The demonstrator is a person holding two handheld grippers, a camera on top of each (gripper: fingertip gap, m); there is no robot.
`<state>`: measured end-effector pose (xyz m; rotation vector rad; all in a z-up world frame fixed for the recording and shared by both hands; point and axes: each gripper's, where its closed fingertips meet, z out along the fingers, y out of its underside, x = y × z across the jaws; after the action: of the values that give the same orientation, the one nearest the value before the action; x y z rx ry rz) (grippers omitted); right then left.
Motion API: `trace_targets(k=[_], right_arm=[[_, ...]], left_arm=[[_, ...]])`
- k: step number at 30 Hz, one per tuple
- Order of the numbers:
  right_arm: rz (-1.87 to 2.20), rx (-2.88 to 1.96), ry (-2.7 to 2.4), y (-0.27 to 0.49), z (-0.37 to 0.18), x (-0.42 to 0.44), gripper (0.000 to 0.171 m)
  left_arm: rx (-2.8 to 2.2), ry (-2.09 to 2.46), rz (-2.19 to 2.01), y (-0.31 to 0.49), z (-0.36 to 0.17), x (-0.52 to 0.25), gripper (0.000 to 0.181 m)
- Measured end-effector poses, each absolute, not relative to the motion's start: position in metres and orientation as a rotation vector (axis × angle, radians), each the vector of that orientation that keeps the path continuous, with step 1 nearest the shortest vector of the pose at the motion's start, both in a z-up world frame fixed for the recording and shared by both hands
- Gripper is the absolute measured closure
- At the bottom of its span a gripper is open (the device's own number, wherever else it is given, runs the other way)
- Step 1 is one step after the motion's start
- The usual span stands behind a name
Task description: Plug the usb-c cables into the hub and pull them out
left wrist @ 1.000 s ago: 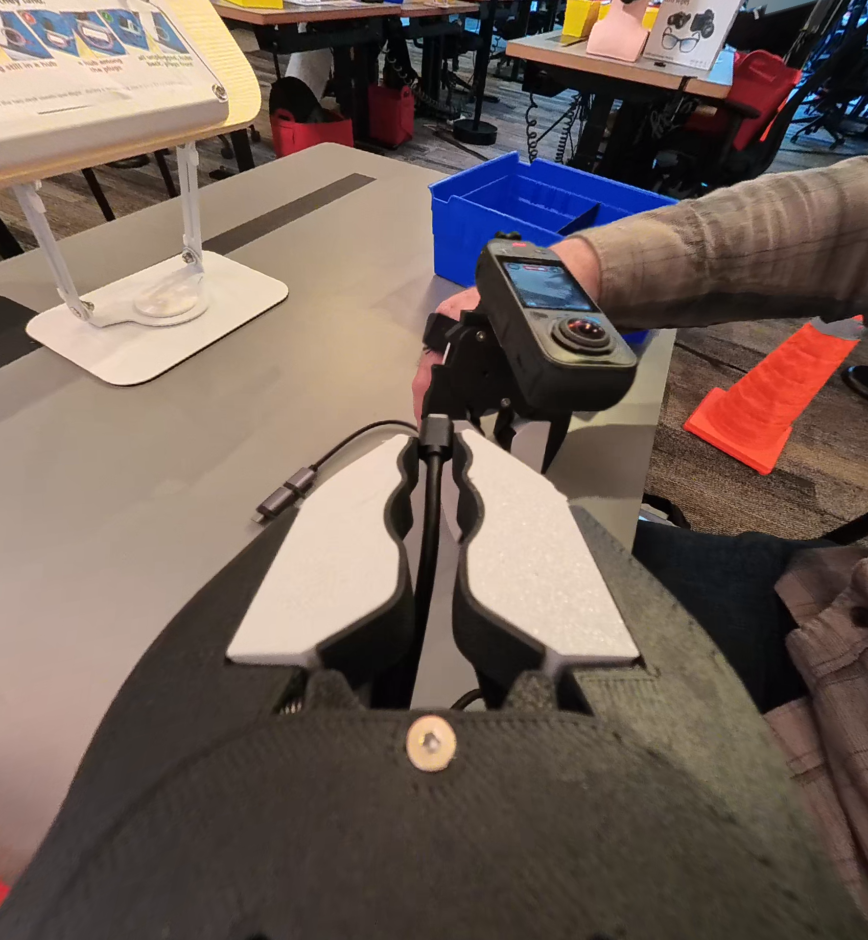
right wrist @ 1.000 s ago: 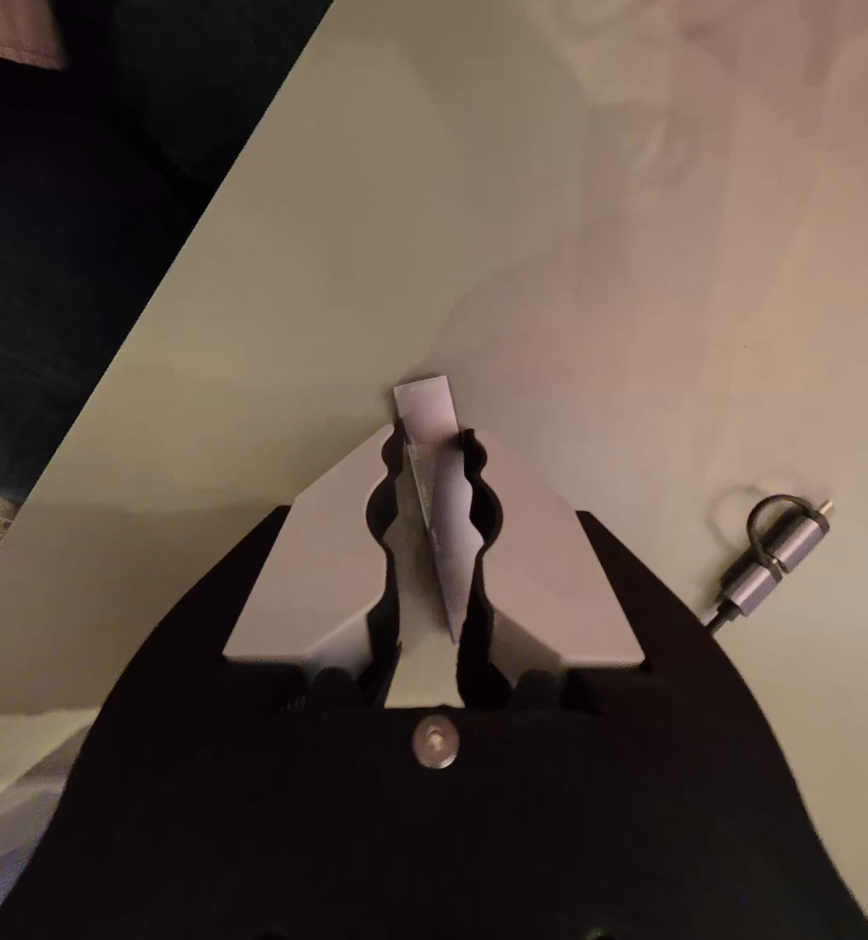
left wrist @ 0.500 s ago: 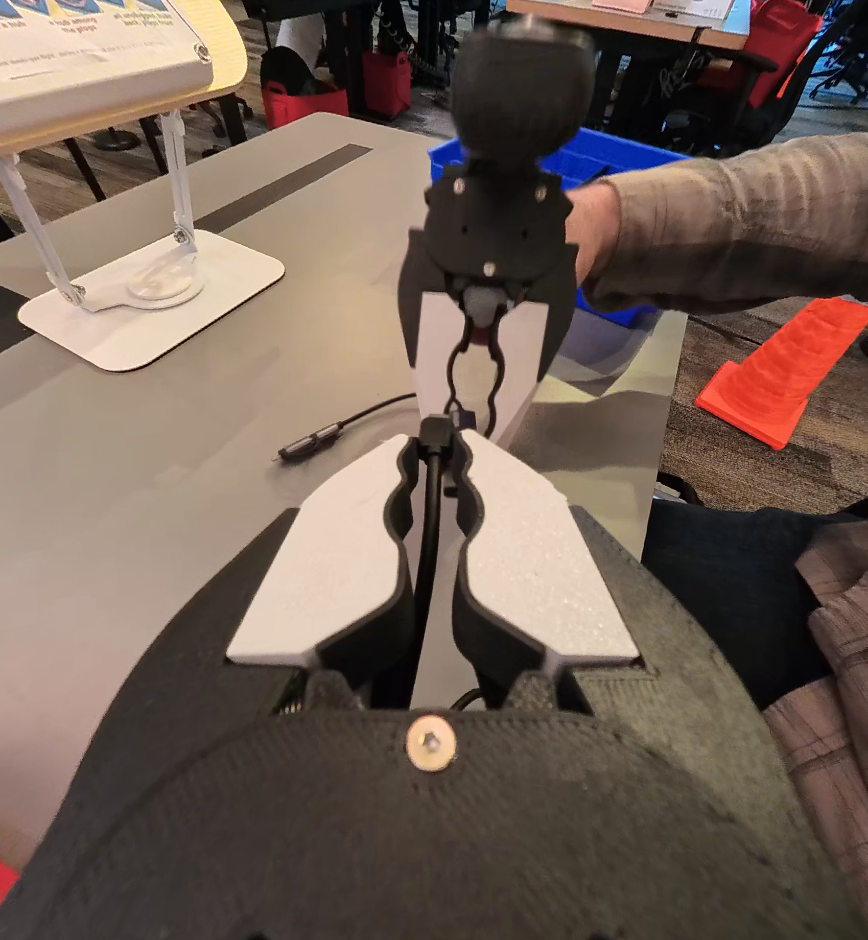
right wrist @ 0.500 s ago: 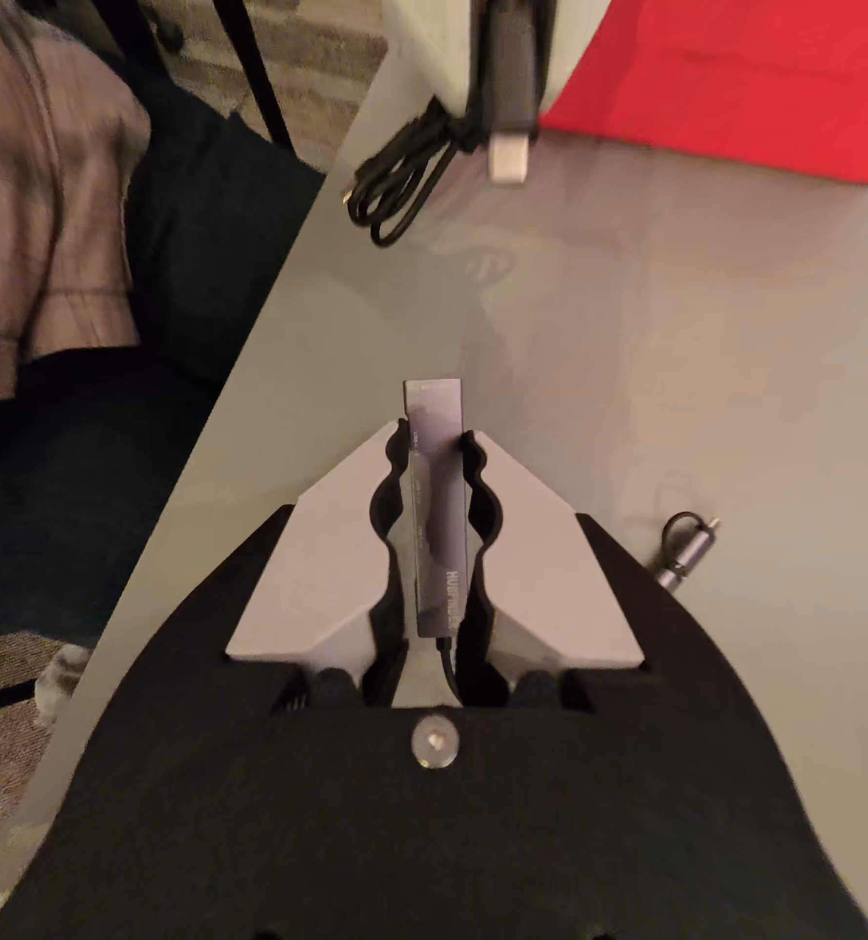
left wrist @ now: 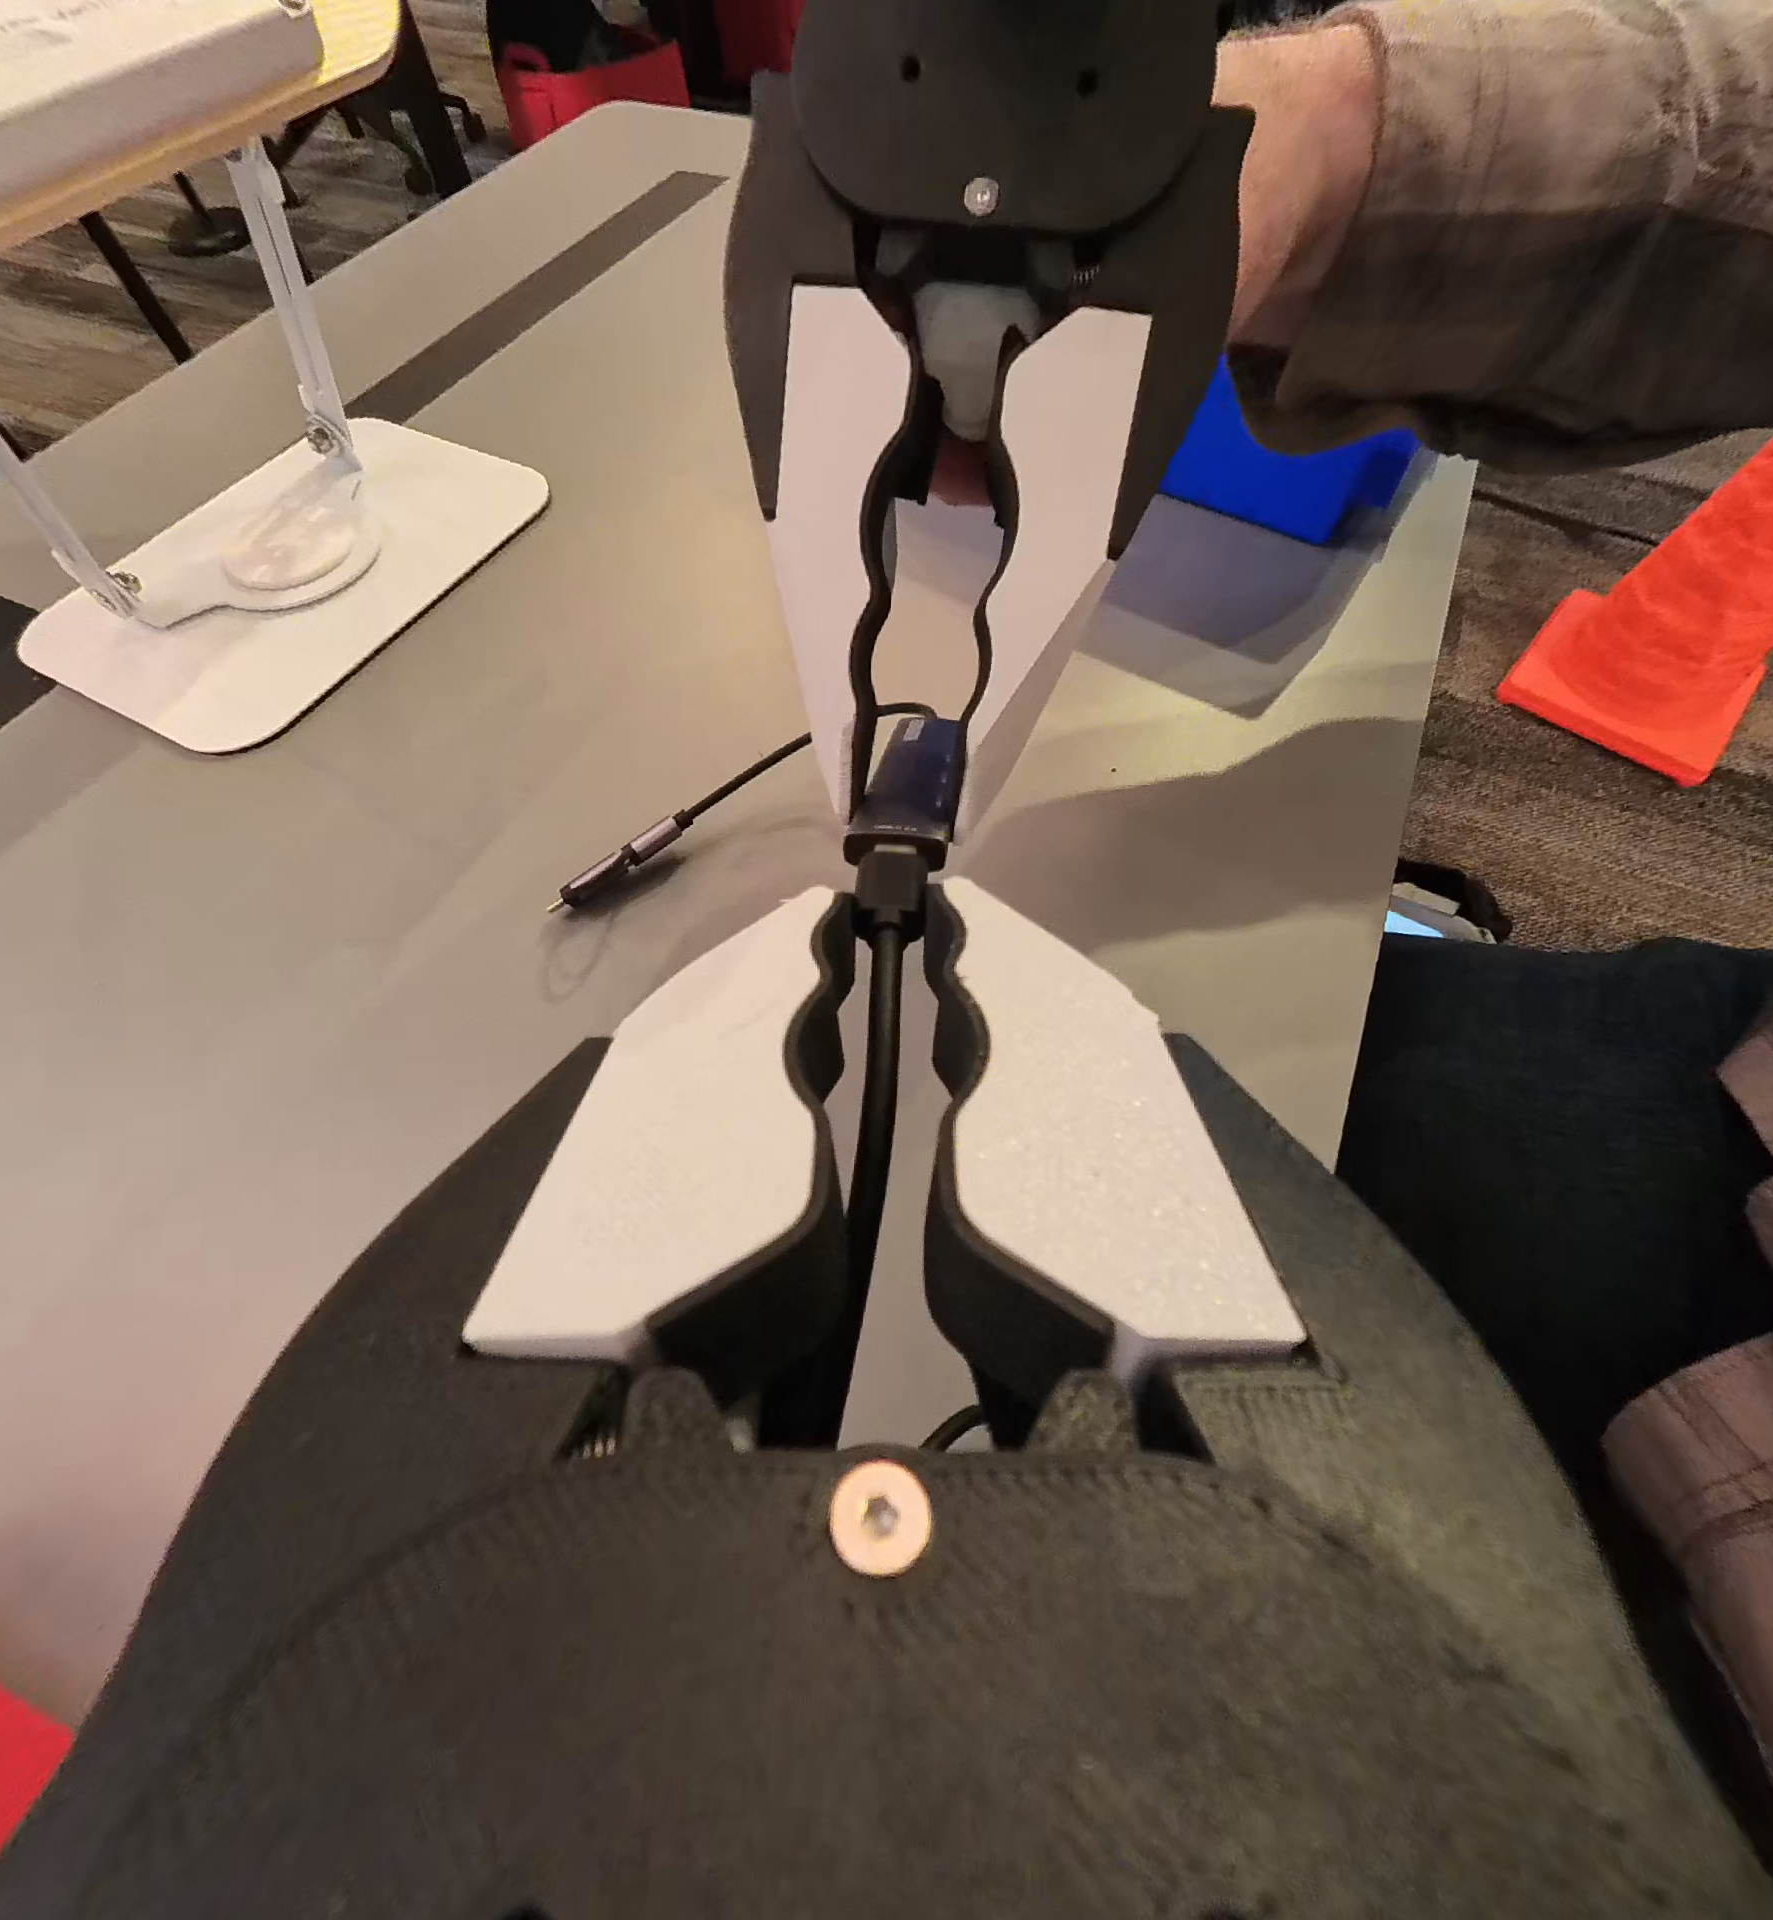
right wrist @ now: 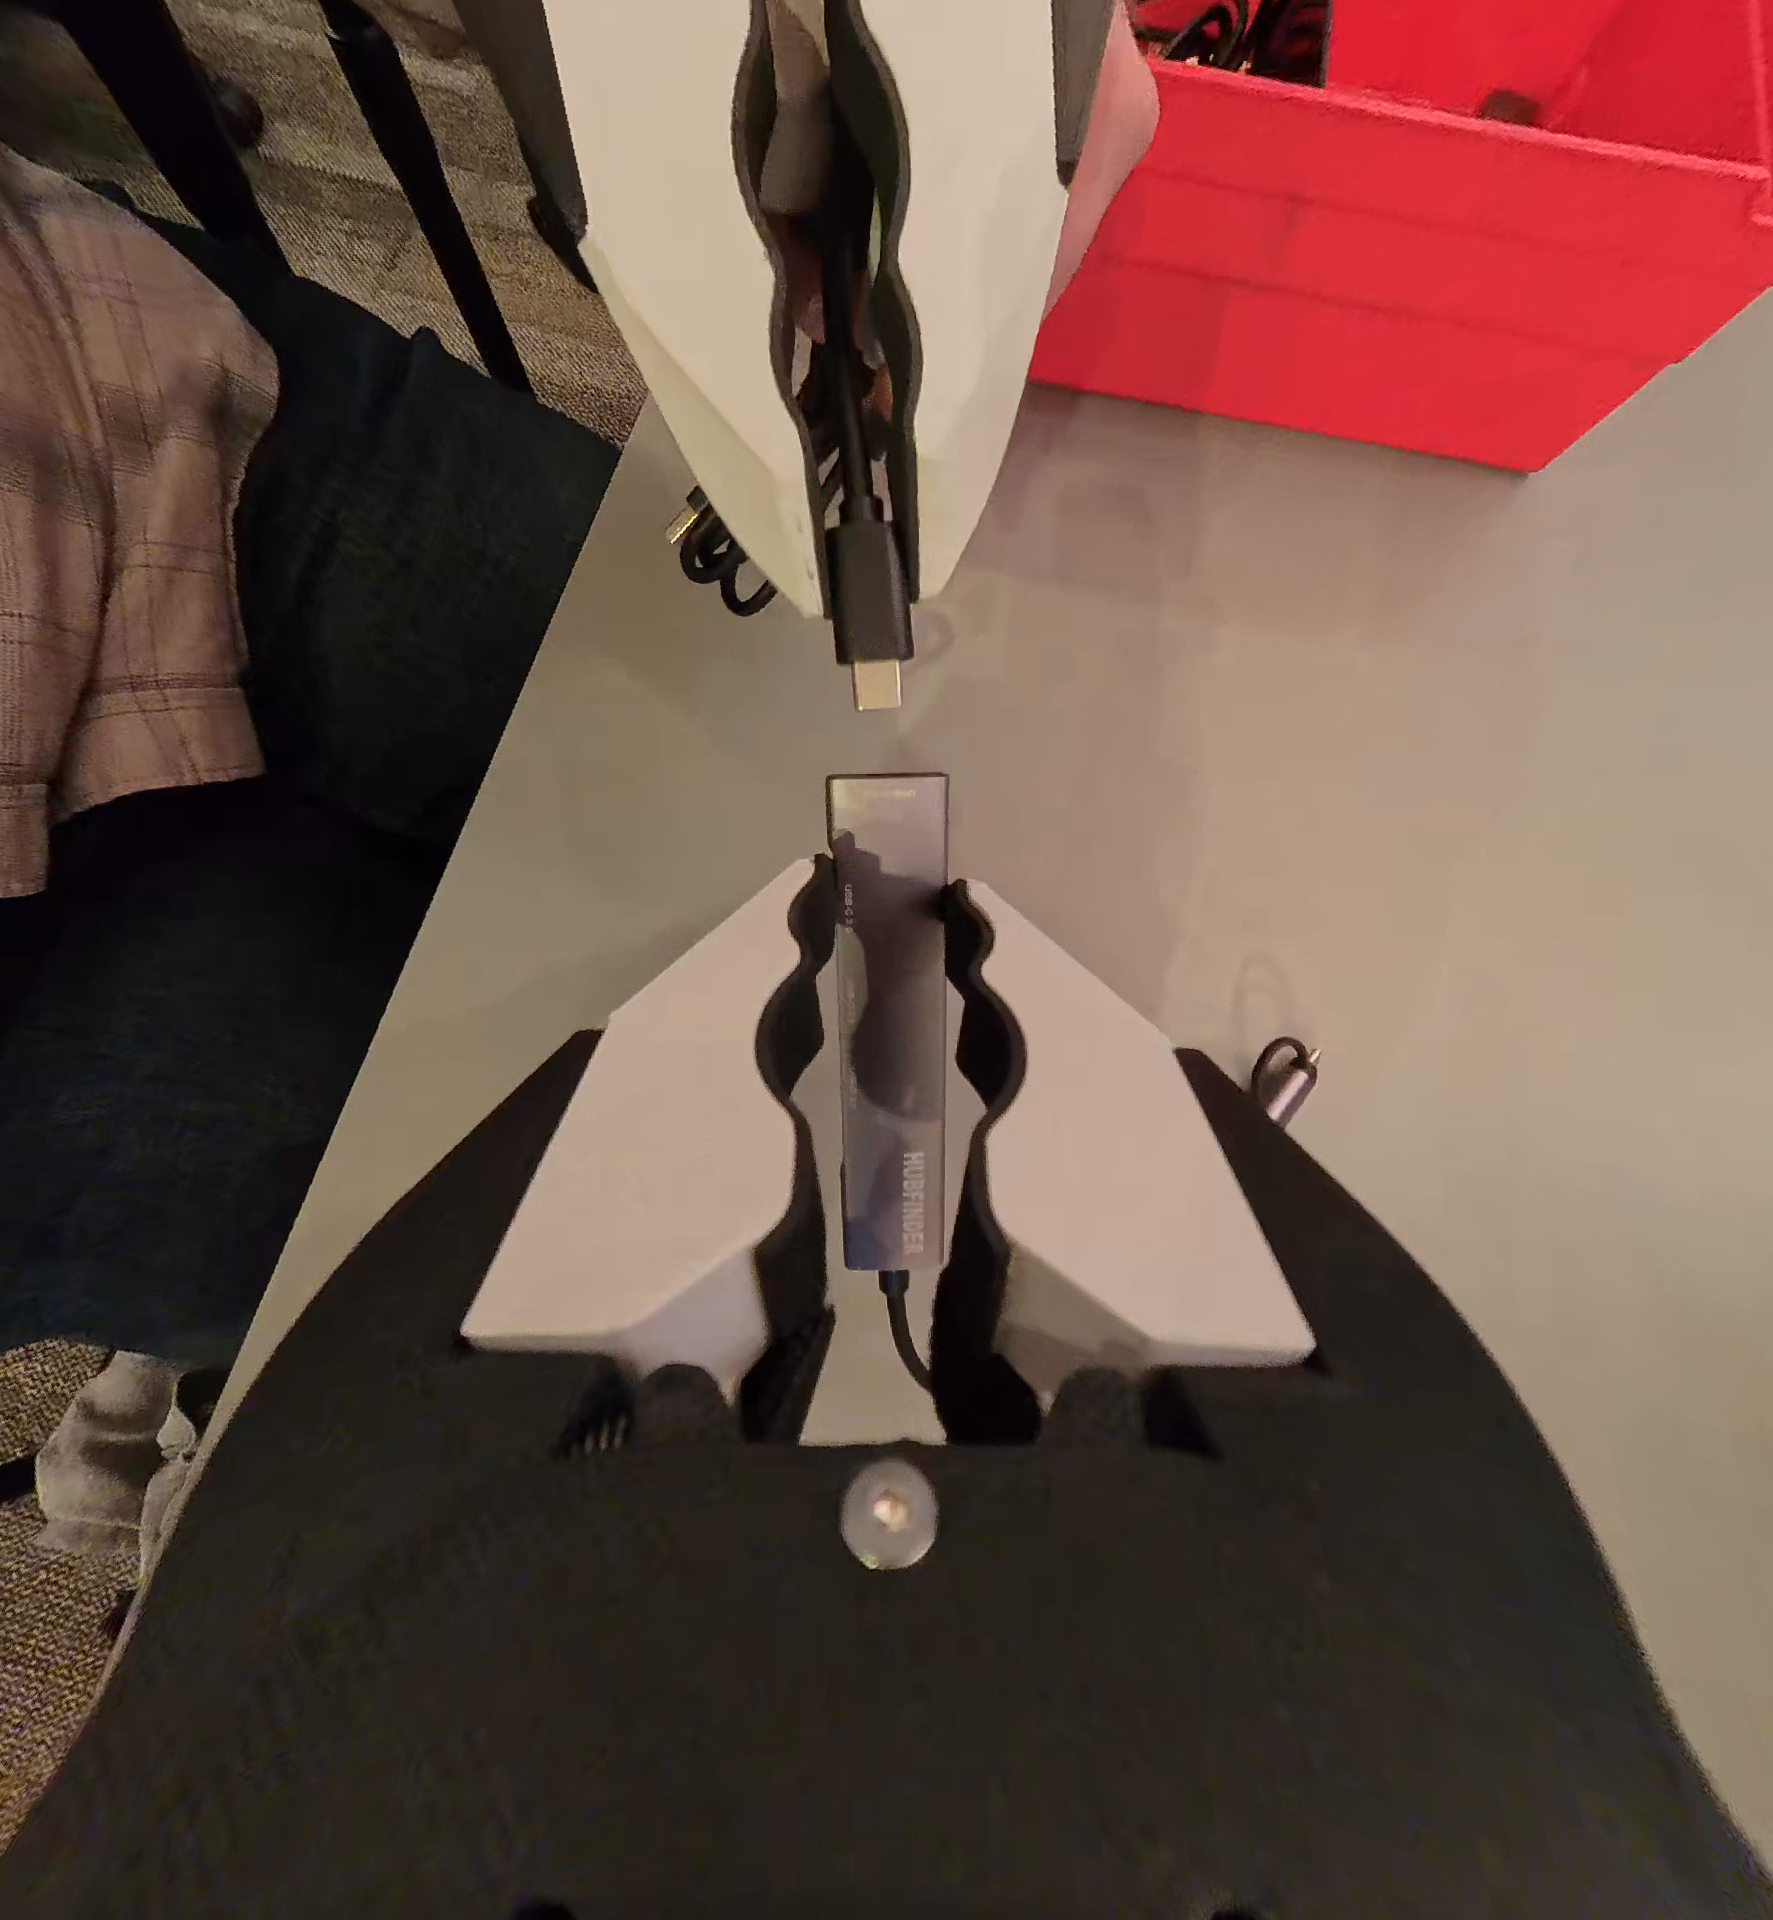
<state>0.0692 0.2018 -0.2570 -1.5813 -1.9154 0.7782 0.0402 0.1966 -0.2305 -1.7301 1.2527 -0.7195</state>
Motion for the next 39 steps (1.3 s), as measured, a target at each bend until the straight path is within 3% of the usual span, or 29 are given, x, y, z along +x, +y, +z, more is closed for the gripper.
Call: trace_targets(k=[39], right_arm=[[0.599, -1.534, -1.894, 0.200, -0.246, 0.065, 0.153]], left_arm=[[-1.723, 1.257, -0.720, 0.196, -0.232, 0.047, 0.169]])
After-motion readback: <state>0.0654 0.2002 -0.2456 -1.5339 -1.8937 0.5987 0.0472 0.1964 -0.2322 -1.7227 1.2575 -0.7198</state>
